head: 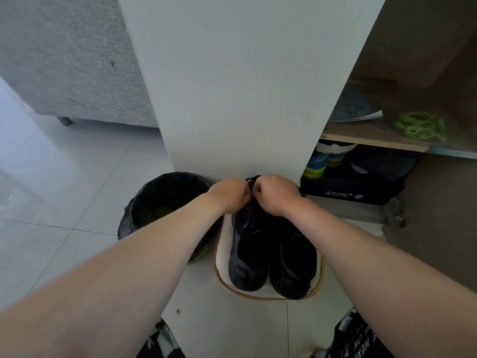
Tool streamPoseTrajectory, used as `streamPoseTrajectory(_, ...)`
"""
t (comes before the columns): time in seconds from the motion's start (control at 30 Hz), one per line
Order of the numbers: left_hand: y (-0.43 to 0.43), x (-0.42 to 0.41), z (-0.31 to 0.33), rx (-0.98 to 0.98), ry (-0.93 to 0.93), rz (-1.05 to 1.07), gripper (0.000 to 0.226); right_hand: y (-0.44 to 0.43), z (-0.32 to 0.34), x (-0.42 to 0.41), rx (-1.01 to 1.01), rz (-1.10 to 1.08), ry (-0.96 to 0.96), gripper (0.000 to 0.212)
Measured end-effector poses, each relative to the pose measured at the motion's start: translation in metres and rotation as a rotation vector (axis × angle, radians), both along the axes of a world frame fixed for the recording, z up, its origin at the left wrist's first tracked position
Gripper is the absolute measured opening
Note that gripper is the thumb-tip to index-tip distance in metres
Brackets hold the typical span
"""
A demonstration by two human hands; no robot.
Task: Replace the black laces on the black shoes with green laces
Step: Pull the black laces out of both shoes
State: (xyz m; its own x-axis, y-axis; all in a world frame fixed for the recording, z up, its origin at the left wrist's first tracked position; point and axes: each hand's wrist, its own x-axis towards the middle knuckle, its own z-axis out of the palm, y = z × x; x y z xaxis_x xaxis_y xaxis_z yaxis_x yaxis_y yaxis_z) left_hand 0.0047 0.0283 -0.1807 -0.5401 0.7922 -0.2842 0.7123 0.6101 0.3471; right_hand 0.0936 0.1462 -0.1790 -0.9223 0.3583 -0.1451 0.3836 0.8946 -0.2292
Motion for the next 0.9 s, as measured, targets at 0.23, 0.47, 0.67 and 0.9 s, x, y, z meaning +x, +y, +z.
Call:
streamPoseTrajectory(0.23,0.002,0.002,-0.001,0.017,-0.035,0.020,0.015,0.002,0.005,-0.009,-0.413,-0.192,0.199,0.015)
streamPoseTrajectory(0.47,0.000,0.000,-0.004,0.050,-0.015,0.024,0.017,0.008,0.007,0.003,0.074,-0.010,0.100,0.045)
streamPoseTrajectory(0.67,-0.001,0.004,-0.003,0.076,-0.015,0.031,0.016,-0.001,0.001,-0.002,0.088,0.201,-0.068,0.012)
streamPoseTrajectory(0.9,-0.010,-0.001,-0.003,0.213,-0.151,0.159,0.012,0.000,-0.007,0.000,-0.092,0.098,0.059,0.005)
